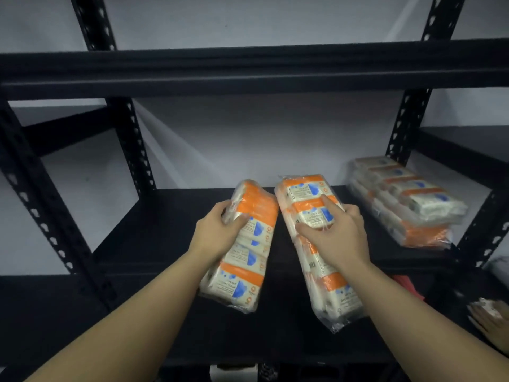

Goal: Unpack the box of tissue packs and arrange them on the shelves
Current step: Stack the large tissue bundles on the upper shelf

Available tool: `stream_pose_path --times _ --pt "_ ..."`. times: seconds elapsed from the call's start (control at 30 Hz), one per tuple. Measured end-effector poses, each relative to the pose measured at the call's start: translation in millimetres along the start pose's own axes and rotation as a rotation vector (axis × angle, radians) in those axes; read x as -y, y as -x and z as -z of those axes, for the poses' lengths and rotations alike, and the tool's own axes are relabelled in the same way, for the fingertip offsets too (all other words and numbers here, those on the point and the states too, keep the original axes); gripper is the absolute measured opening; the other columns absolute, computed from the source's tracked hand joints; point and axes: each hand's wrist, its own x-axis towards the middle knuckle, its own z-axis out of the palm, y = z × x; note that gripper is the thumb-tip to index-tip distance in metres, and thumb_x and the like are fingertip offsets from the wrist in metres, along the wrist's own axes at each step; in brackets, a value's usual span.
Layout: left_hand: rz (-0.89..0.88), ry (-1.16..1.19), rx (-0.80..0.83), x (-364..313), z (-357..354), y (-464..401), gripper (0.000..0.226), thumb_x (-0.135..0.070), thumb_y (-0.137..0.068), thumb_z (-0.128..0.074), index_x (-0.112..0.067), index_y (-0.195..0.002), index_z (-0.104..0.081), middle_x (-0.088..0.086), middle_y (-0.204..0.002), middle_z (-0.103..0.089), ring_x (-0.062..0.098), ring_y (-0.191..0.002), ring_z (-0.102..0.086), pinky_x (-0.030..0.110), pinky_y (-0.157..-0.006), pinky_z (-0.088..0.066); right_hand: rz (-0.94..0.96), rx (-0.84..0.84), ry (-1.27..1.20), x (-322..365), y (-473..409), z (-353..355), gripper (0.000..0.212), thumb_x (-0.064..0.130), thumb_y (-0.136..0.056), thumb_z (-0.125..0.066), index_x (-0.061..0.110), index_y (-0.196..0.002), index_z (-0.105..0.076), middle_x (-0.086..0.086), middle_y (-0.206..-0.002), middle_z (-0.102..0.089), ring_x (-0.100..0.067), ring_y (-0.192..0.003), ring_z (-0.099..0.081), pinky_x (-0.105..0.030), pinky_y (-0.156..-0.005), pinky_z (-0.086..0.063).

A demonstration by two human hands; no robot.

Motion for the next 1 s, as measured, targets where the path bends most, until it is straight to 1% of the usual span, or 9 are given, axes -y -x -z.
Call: stream_pose_path --times 0.17,0.37,0.47,0.53,0.6,0.7,0.77,0.9,1.0 --pt "0.070 -0.018 0.161 7.0 -2.7 -50.0 0.063 -0.060 -0.091 -0.068 -0.029 -0.141 -0.046 -0.003 -0.108 -0.072 0.015 -0.080 -0.078 0.042 -0.075 -0.065 -0.052 0.006 0.063 4.1 -22.4 -27.1 0.091 0.068 -0.068 -0.075 0.042 -0.149 -0.042 0.003 -0.134 -0.043 -0.022 -0.125 -0.048 -0.050 -0.106 -0.048" --pt "0.007 -0.240 0.291 5.0 -6.5 -89.3 0.054 -0.062 -0.094 -0.061 -0.029 -0.136 -0.058 -0.009 -0.107 -0.073 0.010 -0.084 -0.074 0.033 -0.074 -0.063 -0.086 0.065 0.109 2.5 -46.0 -39.1 0.083 0.070 -0.068 -0.072 0.046 -0.143 -0.046 0.003 -0.129 -0.045 -0.024 -0.121 -0.052 -0.051 -0.103 -0.050" --pt "-0.074 -0.407 0.280 -2.7 -5.8 -93.8 0.050 -0.054 -0.098 -0.058 -0.027 -0.140 -0.057 -0.005 -0.119 -0.071 0.010 -0.092 -0.069 0.028 -0.075 -0.056 -0.083 0.110 0.120 -1.0 -56.4 -38.1 0.082 0.071 -0.069 -0.072 0.045 -0.142 -0.048 0.007 -0.120 -0.042 -0.022 -0.114 -0.056 -0.050 -0.097 -0.054" --pt "-0.160 -0.506 0.223 -9.0 -10.6 -92.9 0.049 -0.049 -0.099 -0.058 -0.027 -0.142 -0.055 -0.001 -0.125 -0.069 0.016 -0.102 -0.067 0.031 -0.084 -0.054 -0.067 0.130 0.134 -2.7 -61.8 -37.0 0.081 0.071 -0.070 -0.072 0.045 -0.143 -0.048 0.006 -0.118 -0.044 -0.022 -0.109 -0.058 -0.048 -0.093 -0.056" --pt "-0.193 -0.625 0.228 -14.8 -22.4 -87.0 0.062 -0.061 -0.095 -0.055 -0.030 -0.148 -0.048 0.003 -0.128 -0.067 0.022 -0.110 -0.065 0.035 -0.091 -0.053 -0.050 0.141 0.143 -5.2 -65.5 -36.3 0.081 0.072 -0.070 -0.071 0.045 -0.143 -0.048 0.005 -0.118 -0.045 -0.021 -0.106 -0.059 -0.046 -0.090 -0.057" --pt "-0.067 -0.784 0.287 -17.9 -48.2 -73.2 0.100 -0.090 -0.076 -0.049 -0.034 -0.156 -0.030 0.009 -0.141 -0.050 0.030 -0.123 -0.056 0.043 -0.095 -0.051 -0.034 0.147 0.131 -10.5 -69.9 -34.3 0.082 0.074 -0.069 -0.071 0.045 -0.143 -0.050 0.005 -0.118 -0.048 -0.019 -0.102 -0.060 -0.043 -0.085 -0.058" --pt "-0.035 -0.847 0.289 -17.0 -57.9 -69.8 0.111 -0.093 -0.069 -0.053 -0.031 -0.157 -0.025 0.009 -0.149 -0.040 0.033 -0.133 -0.046 0.049 -0.104 -0.047 -0.030 0.152 0.134 -14.7 -74.1 -31.5 0.082 0.076 -0.068 -0.070 0.045 -0.142 -0.052 0.005 -0.117 -0.050 -0.019 -0.101 -0.060 -0.042 -0.083 -0.058" --pt "-0.065 -0.818 0.288 -18.1 -48.0 -85.2 0.103 -0.085 -0.071 -0.060 -0.038 -0.156 -0.026 0.005 -0.143 -0.047 0.028 -0.125 -0.051 0.049 -0.103 -0.048 -0.032 0.185 0.148 -23.4 -85.4 -21.8 0.076 0.072 -0.073 -0.073 0.045 -0.142 -0.054 0.005 -0.116 -0.050 -0.015 -0.093 -0.058 -0.032 -0.069 -0.049" --pt "-0.182 -0.944 0.254 -18.2 -34.9 -104.7 0.095 -0.088 -0.076 -0.054 -0.045 -0.157 -0.030 0.003 -0.153 -0.043 0.029 -0.139 -0.041 0.051 -0.110 -0.037 -0.032 0.225 0.155 -30.1 -93.5 -16.8 0.076 0.073 -0.073 -0.073 0.046 -0.141 -0.055 0.004 -0.117 -0.051 -0.015 -0.093 -0.057 -0.032 -0.069 -0.047"
